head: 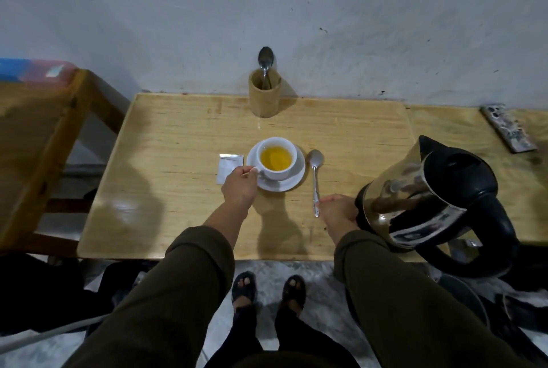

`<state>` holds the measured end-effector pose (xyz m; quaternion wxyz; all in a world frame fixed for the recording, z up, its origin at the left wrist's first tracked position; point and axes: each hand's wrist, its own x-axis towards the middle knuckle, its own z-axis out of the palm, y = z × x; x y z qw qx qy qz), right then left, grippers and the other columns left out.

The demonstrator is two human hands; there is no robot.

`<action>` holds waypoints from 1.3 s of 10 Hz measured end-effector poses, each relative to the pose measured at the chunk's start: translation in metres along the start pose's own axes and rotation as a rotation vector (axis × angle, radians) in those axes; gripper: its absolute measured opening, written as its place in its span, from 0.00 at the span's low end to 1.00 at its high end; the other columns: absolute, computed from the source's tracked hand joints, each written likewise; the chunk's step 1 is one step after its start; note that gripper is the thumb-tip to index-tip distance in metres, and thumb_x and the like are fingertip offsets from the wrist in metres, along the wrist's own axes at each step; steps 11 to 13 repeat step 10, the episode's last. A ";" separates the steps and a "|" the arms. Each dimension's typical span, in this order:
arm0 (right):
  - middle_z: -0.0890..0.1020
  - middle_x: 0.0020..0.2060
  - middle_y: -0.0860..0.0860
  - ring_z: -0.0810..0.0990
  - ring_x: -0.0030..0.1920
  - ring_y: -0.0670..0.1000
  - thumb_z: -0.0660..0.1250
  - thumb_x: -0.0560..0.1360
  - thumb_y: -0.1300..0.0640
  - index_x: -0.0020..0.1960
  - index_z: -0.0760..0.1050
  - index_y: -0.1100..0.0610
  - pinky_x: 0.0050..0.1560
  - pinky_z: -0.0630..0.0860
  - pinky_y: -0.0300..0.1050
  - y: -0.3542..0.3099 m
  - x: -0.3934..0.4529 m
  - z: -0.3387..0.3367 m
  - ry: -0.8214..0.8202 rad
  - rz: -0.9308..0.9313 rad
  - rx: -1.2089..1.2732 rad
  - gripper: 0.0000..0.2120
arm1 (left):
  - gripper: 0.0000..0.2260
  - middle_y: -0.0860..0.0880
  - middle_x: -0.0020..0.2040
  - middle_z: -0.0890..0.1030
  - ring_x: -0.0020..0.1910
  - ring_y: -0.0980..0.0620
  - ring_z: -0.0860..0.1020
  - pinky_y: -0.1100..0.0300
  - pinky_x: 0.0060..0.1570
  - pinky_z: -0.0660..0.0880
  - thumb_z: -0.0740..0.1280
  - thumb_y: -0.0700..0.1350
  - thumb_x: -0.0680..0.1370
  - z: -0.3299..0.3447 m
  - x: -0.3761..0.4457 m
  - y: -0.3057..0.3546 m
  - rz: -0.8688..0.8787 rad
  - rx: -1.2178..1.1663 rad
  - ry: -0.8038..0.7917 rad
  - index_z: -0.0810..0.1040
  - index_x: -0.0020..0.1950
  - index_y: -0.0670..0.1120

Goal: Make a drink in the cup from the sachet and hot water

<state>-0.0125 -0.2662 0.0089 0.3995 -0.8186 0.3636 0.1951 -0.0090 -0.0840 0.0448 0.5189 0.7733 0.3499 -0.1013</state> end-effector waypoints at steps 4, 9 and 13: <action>0.79 0.59 0.56 0.76 0.61 0.58 0.59 0.76 0.60 0.55 0.79 0.59 0.55 0.74 0.44 -0.015 -0.012 -0.011 0.079 -0.091 -0.261 0.13 | 0.15 0.43 0.62 0.79 0.63 0.43 0.75 0.51 0.65 0.72 0.61 0.50 0.80 -0.003 -0.001 0.004 -0.003 0.000 -0.036 0.77 0.63 0.45; 0.82 0.56 0.57 0.78 0.57 0.57 0.59 0.77 0.58 0.57 0.79 0.59 0.56 0.74 0.46 -0.059 -0.039 -0.028 -0.020 -0.354 -0.099 0.14 | 0.21 0.43 0.68 0.75 0.66 0.45 0.74 0.58 0.61 0.70 0.63 0.50 0.79 -0.026 -0.004 0.023 0.054 0.128 -0.172 0.70 0.72 0.46; 0.81 0.46 0.53 0.79 0.48 0.53 0.62 0.76 0.58 0.56 0.79 0.57 0.46 0.73 0.43 -0.050 -0.050 -0.020 -0.076 -0.374 0.023 0.12 | 0.16 0.45 0.65 0.78 0.61 0.47 0.76 0.61 0.56 0.69 0.63 0.50 0.79 -0.030 -0.016 0.017 0.113 0.138 -0.183 0.75 0.65 0.48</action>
